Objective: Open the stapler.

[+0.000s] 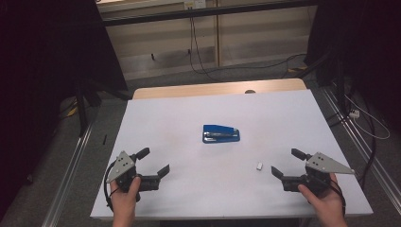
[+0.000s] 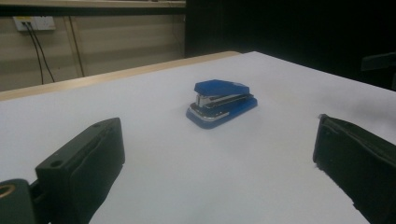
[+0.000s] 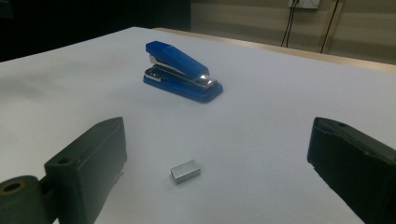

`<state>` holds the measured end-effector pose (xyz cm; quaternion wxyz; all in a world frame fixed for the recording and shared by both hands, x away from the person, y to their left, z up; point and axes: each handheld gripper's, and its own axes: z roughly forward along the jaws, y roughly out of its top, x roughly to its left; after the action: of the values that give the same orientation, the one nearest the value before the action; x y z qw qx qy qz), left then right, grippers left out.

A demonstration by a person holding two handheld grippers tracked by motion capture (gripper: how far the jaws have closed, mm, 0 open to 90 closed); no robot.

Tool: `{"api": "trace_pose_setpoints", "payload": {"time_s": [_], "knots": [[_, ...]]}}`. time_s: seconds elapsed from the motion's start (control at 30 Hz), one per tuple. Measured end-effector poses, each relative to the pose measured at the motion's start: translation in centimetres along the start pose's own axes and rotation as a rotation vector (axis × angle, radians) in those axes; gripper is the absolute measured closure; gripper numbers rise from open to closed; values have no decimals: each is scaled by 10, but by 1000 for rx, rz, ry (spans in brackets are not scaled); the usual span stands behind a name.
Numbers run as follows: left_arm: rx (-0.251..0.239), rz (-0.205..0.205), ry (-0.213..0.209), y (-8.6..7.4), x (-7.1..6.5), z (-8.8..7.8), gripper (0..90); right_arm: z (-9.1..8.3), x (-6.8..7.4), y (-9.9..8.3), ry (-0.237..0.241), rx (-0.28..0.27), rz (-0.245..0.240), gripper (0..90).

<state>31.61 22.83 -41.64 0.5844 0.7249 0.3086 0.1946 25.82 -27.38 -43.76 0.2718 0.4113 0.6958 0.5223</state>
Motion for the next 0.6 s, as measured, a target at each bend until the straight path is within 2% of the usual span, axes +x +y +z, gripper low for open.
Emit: {"api": "trace_pose_setpoints", "payload": {"time_s": [0.23,0.6], "knots": [[11,15,-21,0,-1,4,22,2,1,2,0,12,-22,61],[7,8,-16,5,2,16,22,9,-1,14,-15,5,-59,71]]}}
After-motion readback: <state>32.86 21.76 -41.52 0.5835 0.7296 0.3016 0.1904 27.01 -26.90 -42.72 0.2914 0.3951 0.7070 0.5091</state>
